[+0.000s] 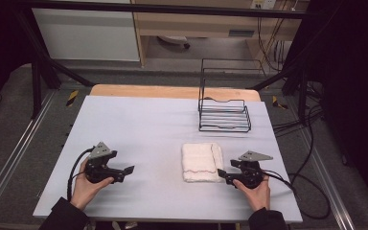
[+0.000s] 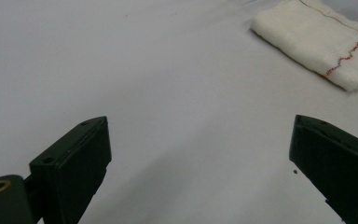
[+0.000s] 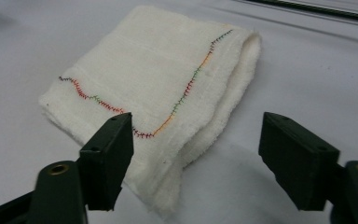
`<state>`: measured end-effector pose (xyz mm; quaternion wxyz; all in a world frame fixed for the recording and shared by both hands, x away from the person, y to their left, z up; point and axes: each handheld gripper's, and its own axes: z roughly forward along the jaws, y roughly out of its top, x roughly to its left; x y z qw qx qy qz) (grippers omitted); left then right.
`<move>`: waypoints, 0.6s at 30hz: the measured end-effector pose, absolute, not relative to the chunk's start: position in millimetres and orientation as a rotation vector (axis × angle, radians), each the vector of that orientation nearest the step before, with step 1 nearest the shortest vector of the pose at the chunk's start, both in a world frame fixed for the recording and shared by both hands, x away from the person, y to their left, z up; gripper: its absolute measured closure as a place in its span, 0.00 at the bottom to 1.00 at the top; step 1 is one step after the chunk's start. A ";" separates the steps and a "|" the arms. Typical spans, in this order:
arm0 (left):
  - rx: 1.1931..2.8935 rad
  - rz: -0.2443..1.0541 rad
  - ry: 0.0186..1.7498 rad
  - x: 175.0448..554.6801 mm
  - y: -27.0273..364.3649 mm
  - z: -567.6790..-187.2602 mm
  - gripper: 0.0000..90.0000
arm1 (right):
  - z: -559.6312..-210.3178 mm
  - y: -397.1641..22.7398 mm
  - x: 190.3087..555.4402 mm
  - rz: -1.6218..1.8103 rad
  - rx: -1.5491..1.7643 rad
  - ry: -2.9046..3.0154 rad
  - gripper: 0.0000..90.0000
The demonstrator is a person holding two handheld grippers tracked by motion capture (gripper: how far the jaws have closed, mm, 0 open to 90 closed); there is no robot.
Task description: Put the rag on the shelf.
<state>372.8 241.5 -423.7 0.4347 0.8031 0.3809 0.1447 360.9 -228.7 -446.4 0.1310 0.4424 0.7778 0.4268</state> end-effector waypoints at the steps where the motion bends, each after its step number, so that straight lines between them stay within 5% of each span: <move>1: 2.007 0.360 0.943 373.9 237.6 -422.3 0.06 | -446.4 -229.2 361.6 1.238 1.273 2.258 0.24; 8: 2.034 0.343 0.893 384.2 200.7 -414.3 0.05 | -444.6 -231.0 364.8 1.240 1.265 2.266 0.07; 18: 2.039 0.313 0.856 401.0 154.6 -408.7 0.07 | -443.5 -238.1 363.8 1.233 1.263 2.256 0.01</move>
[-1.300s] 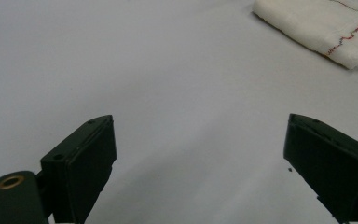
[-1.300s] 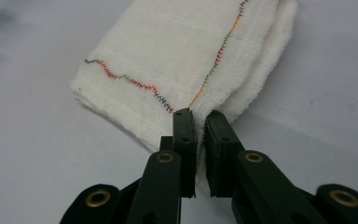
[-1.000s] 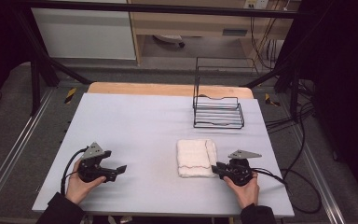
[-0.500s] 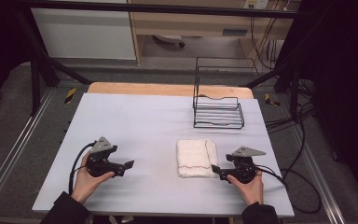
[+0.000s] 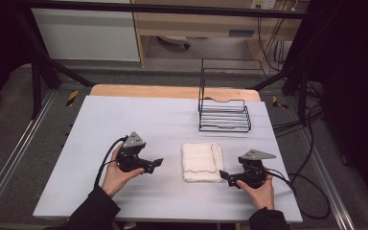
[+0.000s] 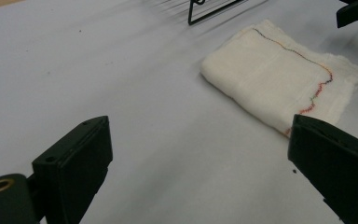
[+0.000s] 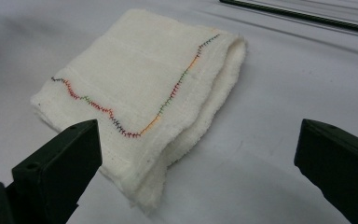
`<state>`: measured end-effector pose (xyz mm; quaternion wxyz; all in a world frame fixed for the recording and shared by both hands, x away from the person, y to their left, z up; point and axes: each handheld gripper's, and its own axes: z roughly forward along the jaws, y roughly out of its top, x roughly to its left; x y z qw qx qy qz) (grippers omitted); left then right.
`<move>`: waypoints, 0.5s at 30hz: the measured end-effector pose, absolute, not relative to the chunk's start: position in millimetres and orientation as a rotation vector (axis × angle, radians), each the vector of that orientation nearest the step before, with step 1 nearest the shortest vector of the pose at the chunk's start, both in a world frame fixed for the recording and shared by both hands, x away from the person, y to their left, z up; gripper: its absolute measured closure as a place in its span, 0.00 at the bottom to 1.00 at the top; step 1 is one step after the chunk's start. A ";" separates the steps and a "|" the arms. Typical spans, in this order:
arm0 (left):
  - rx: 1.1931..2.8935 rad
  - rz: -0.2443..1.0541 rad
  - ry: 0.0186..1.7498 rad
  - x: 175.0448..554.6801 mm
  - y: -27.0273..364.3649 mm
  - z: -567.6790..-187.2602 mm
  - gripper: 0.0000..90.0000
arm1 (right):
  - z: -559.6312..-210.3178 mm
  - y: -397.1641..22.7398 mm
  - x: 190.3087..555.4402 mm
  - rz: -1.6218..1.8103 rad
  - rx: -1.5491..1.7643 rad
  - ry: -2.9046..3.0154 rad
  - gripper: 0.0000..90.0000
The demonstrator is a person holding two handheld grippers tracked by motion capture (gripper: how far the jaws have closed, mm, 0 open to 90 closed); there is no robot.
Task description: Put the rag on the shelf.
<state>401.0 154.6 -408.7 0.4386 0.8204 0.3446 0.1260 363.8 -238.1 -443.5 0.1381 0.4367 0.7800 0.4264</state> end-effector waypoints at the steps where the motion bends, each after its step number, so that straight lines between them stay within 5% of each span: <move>1: 2.042 0.310 0.858 403.2 150.7 -408.9 0.08 | -443.4 -238.6 363.5 1.235 1.268 2.253 0.01; 15: 2.050 0.299 0.926 435.7 97.3 -416.6 0.18 | -443.9 -239.4 362.3 1.219 1.270 2.255 0.01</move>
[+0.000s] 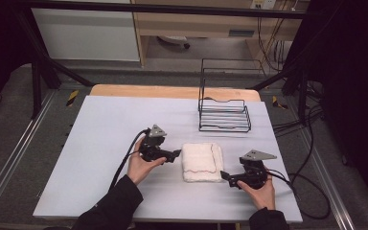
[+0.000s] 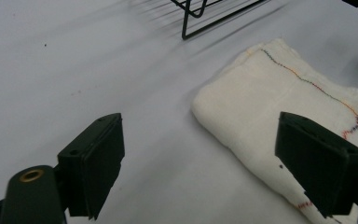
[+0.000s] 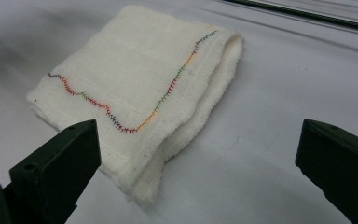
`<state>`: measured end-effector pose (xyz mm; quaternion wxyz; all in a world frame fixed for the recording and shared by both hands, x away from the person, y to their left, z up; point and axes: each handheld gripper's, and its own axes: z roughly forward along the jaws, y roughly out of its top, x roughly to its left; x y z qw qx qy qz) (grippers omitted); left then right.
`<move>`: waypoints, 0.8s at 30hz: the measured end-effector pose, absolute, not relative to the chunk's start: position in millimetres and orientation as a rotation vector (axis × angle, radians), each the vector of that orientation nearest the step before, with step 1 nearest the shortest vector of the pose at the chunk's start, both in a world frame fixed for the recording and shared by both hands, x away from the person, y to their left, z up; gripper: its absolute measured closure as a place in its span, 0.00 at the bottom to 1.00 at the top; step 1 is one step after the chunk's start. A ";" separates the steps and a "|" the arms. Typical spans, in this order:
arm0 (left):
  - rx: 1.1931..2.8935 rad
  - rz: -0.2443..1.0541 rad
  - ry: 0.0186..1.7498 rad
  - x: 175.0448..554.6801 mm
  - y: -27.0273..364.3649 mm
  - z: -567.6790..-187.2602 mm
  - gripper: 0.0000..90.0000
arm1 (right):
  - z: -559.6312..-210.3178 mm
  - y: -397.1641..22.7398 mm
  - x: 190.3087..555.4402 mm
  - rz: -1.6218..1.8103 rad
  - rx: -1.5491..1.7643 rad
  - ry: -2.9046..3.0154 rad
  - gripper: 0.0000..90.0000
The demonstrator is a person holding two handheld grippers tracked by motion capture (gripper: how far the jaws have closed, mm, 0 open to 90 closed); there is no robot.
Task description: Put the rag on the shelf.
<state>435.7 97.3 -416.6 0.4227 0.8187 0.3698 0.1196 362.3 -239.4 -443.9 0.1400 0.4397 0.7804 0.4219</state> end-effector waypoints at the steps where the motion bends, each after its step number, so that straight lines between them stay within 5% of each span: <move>1: 2.053 0.297 0.930 438.2 94.5 -417.2 0.20 | -443.9 -239.2 362.1 1.218 1.274 2.257 0.01; 24: 2.092 0.222 1.056 468.9 57.0 -446.0 0.61 | -443.7 -239.6 362.5 1.217 1.278 2.260 0.01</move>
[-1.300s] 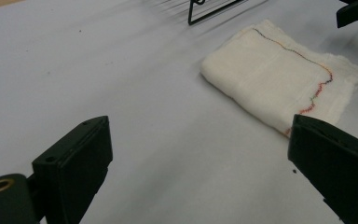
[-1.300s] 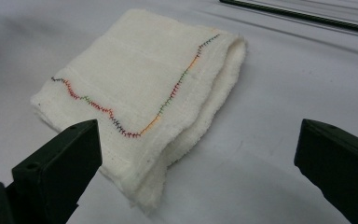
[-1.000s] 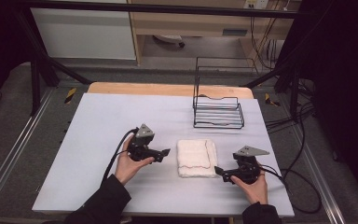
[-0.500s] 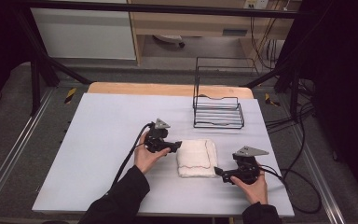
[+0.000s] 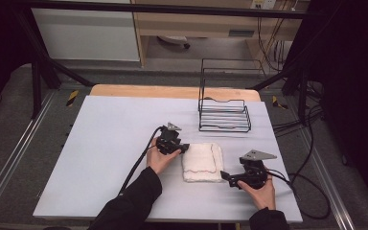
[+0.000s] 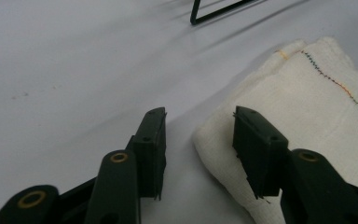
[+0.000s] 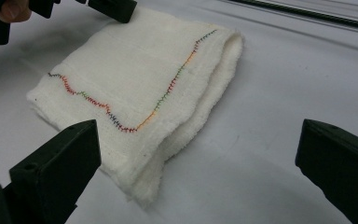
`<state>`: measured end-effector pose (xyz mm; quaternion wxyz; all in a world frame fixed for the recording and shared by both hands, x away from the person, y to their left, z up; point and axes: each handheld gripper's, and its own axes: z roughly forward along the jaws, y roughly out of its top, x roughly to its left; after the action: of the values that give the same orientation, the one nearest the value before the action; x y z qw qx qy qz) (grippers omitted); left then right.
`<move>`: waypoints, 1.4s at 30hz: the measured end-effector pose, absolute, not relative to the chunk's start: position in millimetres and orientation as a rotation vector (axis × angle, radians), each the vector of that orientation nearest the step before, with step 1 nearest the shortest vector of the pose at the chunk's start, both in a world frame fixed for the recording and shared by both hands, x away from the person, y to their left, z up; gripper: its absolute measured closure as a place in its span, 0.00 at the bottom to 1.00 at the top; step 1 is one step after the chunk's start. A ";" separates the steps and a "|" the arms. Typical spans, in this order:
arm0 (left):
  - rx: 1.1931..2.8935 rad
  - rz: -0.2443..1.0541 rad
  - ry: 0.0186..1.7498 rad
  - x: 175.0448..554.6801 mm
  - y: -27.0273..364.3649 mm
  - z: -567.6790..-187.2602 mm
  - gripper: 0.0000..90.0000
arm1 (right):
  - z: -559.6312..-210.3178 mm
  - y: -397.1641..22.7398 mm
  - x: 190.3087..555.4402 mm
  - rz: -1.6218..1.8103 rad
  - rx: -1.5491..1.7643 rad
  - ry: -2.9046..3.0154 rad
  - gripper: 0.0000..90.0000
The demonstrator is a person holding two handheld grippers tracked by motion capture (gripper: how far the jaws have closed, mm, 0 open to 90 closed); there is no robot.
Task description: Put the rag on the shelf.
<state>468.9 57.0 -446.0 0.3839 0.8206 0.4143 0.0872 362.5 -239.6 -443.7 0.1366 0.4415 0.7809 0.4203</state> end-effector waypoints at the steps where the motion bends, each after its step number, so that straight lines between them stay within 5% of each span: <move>1: 2.091 0.217 1.058 468.9 56.7 -446.6 0.62 | -443.7 -239.6 362.7 1.216 1.278 2.261 0.01; 14: 2.088 0.192 1.042 465.7 51.7 -449.0 0.80 | -444.0 -239.0 366.8 1.231 1.287 2.255 0.01; 28: 2.086 0.234 0.997 461.5 49.8 -452.6 0.88 | -441.5 -230.1 390.8 1.226 1.306 2.215 0.02; 42: 2.088 0.234 0.981 461.7 50.8 -453.4 0.89 | -443.1 -221.0 429.9 1.240 1.350 2.181 0.23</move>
<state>461.7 50.8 -453.4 0.3998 0.8253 0.3878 0.0925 429.9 -221.0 -443.1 0.1457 0.4687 0.7574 0.4307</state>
